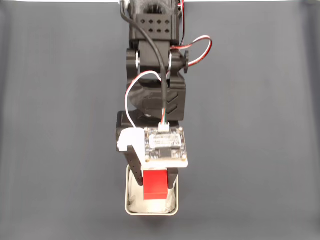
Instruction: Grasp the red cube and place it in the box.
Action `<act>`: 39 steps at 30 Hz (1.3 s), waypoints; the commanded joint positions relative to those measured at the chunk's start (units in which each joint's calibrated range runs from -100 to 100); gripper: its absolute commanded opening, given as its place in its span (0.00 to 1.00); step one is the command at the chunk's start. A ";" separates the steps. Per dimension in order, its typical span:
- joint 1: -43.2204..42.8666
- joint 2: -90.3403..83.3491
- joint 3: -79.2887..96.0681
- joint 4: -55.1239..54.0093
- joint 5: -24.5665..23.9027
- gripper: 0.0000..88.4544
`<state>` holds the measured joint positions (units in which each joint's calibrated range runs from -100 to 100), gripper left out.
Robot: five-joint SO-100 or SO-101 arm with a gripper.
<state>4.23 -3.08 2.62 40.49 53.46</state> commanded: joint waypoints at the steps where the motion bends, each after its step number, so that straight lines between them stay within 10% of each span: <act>1: -0.54 0.31 -3.72 -0.08 -0.34 0.12; 32: -0.25 3.08 -3.44 -0.08 -0.98 0.13; 39: 0.10 2.74 -3.53 -0.25 -3.32 0.53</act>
<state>4.23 0.65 0.90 40.49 51.01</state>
